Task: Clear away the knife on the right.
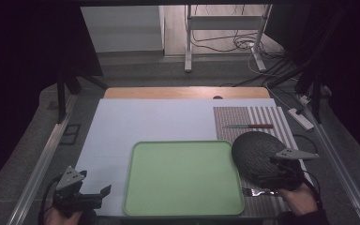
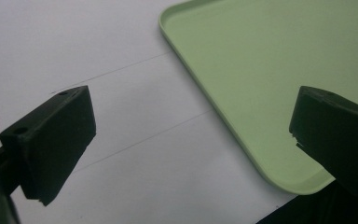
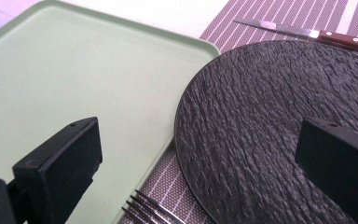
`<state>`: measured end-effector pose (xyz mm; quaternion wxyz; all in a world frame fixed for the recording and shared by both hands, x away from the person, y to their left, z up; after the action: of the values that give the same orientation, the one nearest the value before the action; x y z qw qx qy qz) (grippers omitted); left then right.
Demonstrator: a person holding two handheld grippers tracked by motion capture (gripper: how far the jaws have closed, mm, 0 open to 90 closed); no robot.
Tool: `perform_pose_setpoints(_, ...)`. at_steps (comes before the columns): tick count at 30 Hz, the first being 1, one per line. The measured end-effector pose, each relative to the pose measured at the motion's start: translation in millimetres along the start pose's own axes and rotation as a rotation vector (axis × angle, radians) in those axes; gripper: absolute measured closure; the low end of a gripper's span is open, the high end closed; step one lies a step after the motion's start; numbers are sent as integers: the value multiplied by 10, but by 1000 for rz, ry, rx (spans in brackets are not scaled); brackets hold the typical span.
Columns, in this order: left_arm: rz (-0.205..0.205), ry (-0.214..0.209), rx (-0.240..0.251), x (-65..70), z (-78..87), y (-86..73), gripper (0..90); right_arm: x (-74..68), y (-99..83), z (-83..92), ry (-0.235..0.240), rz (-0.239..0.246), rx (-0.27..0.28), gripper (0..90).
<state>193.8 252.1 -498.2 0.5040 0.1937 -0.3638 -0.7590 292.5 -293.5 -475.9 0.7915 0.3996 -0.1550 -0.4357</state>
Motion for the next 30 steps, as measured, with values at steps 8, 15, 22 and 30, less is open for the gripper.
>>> perform_pose_setpoints(8,3,2,2,-1,1,0,10,37,73,-45,8,-3,4,8)
perform_pose_setpoints(15,5,1,2,-4,1,0,10,110,134,-129,1,-2,-15,8)
perform_pose_setpoints(22,4,-1,-2,-5,-3,0,10,183,198,-200,-10,-6,-28,8)
perform_pose_setpoints(30,3,-6,-9,-6,-10,0,11,262,259,-293,-21,-9,-44,7)
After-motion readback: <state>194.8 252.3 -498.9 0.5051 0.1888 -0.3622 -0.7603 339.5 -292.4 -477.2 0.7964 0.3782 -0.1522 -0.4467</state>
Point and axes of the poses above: each handheld gripper's, and its own axes: z roughly backward along the jaws, y roughly out of its top, x roughly to its right, the point moved 4 cm from there along -z, roughly forward along the jaws, and after that the axes turned 1 degree about x, right-handed, at the moved point
